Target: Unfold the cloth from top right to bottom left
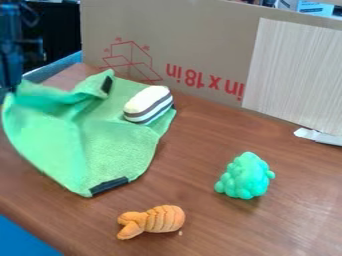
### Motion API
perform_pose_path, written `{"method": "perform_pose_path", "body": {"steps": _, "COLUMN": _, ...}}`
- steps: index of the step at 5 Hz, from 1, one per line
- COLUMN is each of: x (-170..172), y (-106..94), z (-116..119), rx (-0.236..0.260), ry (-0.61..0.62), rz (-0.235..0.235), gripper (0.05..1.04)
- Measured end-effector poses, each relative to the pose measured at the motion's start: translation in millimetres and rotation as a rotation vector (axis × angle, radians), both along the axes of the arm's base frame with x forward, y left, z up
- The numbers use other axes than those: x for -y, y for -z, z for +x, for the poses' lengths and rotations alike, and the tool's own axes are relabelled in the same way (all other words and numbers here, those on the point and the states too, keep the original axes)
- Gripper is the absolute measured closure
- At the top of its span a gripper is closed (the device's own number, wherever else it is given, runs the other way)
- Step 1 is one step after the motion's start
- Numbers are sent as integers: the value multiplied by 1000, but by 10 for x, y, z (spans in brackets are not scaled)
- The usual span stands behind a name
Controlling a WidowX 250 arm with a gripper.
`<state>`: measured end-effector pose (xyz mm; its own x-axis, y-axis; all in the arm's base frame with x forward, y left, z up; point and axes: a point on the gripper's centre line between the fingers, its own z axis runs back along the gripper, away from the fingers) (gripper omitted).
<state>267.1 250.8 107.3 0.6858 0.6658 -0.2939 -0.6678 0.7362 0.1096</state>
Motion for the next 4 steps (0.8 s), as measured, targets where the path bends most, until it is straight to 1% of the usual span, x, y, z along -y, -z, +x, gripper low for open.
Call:
{"method": "perform_pose_path", "body": {"steps": 1, "x": -164, "y": 45, "z": -69, "rx": -19, "ry": -19, "rz": 28, "gripper": 633}}
{"method": "perform_pose_path", "body": {"steps": 2, "x": -311, "y": 14, "z": -154, "rx": -17, "ry": -52, "rz": 64, "gripper": 331}}
{"method": "perform_pose_path", "body": {"steps": 3, "x": -329, "y": -82, "z": -137, "rx": 9, "ry": -22, "rz": 117, "gripper": 97}}
{"method": "perform_pose_path", "body": {"steps": 4, "x": -69, "y": -449, "z": 26, "rx": 100, "ry": 138, "rz": 144, "gripper": 82}}
